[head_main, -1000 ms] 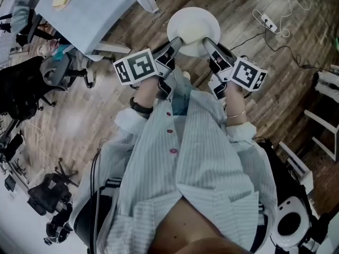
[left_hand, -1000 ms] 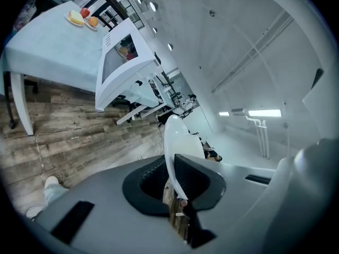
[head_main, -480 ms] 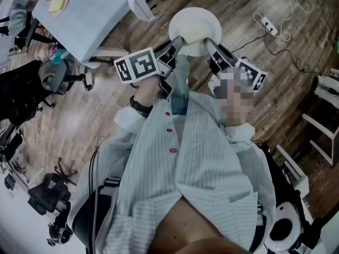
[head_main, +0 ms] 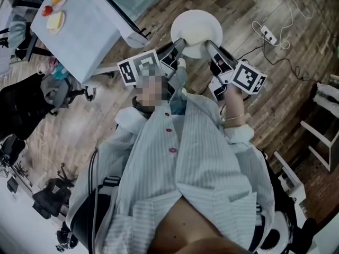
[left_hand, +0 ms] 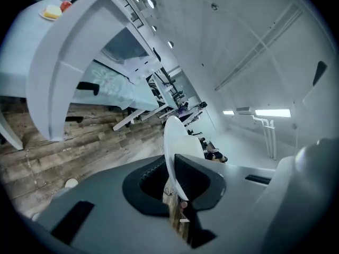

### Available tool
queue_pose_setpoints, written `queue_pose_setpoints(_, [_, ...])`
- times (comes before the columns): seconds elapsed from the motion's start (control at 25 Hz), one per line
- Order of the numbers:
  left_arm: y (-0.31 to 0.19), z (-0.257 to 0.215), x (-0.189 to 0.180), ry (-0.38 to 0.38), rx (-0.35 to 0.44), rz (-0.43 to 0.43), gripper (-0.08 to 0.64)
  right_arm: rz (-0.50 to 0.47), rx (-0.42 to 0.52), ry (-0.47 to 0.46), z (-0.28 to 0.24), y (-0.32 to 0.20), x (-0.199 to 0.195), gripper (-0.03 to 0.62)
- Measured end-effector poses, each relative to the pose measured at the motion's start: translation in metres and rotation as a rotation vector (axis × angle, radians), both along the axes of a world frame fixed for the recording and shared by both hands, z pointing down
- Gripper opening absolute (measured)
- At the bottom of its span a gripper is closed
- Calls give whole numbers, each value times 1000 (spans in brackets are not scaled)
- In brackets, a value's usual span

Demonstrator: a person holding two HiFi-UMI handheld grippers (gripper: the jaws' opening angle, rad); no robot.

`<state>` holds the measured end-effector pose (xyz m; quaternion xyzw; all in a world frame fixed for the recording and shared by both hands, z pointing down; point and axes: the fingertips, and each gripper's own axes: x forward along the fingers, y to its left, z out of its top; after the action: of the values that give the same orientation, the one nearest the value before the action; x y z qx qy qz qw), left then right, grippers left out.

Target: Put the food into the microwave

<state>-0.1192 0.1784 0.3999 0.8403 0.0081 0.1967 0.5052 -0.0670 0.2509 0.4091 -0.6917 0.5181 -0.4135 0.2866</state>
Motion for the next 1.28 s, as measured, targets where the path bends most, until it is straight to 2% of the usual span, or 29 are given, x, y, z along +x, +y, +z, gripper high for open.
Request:
queue_pose_setpoints(0.36, [-25, 0, 72, 9, 9, 58, 29, 49, 19, 9, -2, -24, 66, 63])
queue_pose_setpoints(0.44, [-31, 1, 83, 9, 16, 71, 29, 46, 39, 27, -6, -32, 76, 64])
queue_pose_setpoints(0.68, [-38, 7, 107, 0, 21, 89, 31, 74, 14, 4, 4, -37, 99, 64])
queue_pose_setpoints(0.96, [-43, 17, 137, -12, 16, 37, 32, 20, 18, 13, 10, -47, 132, 64])
queue_pose_setpoints(1.28, [-76, 22, 176, -6, 6, -75, 32, -89, 28, 14, 13, -86, 178, 64])
